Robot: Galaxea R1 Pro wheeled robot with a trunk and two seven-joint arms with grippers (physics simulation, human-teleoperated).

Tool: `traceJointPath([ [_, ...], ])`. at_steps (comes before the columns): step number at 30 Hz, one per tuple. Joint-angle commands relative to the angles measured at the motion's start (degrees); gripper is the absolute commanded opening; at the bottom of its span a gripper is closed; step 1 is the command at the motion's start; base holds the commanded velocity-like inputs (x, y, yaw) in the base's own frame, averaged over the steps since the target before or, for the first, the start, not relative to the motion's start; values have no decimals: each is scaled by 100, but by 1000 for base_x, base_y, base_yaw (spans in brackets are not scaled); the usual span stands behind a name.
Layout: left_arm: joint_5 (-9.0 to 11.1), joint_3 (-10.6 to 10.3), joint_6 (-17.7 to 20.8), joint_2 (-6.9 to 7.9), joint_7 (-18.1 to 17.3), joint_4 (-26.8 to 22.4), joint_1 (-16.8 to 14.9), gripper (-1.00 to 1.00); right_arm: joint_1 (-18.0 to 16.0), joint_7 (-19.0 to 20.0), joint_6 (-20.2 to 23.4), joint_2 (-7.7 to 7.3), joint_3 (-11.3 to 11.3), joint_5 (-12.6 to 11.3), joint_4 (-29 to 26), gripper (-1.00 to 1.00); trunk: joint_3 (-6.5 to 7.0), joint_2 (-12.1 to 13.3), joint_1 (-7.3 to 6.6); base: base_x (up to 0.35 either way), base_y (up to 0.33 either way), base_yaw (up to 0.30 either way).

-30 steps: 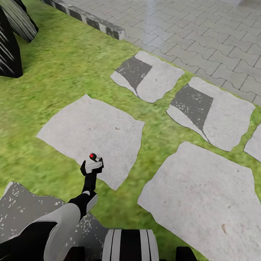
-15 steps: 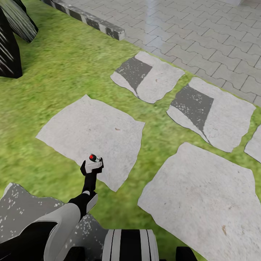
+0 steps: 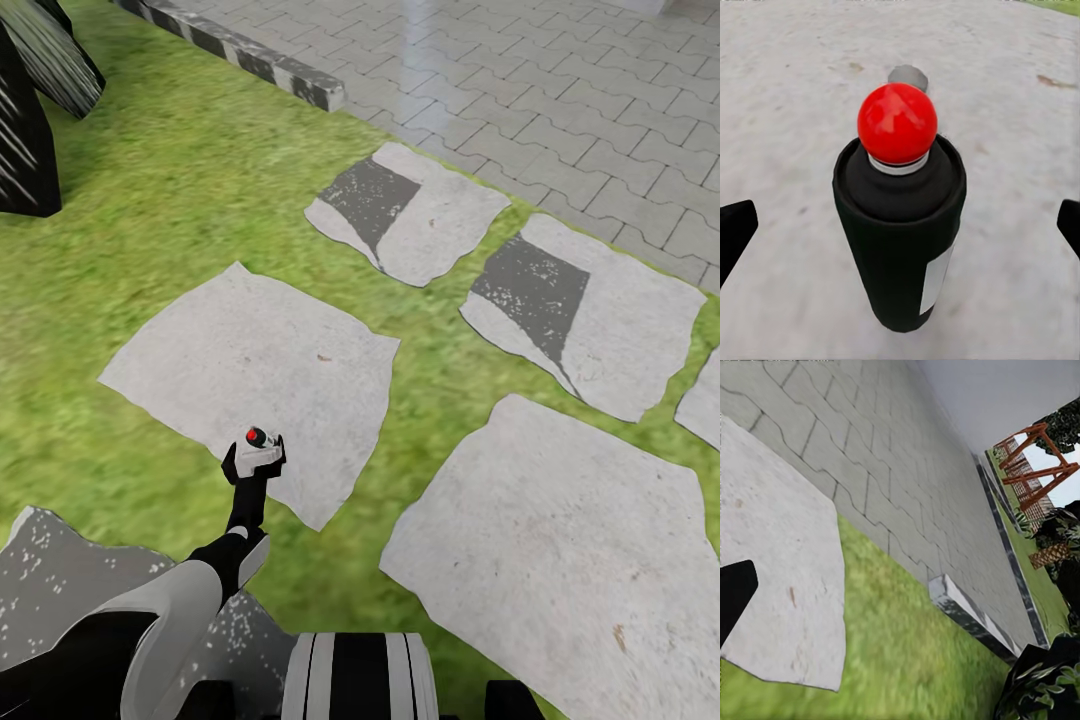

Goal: In the garden, pick up the pesticide atomizer on the floor and spray pesticide onto both trees until each tree trunk is fully covered.

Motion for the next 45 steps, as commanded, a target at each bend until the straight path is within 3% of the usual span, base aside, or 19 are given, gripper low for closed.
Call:
traceJointPath([
  [1,0,0,0,0,0,0,0,100,0,1,0,-1,0,0,1,100,0,0,0,9,0,0],
  [45,0,0,0,0,-4,3,2,100,0,-6,0,-3,0,0,-3,100,0,0,0,16,0,0],
])
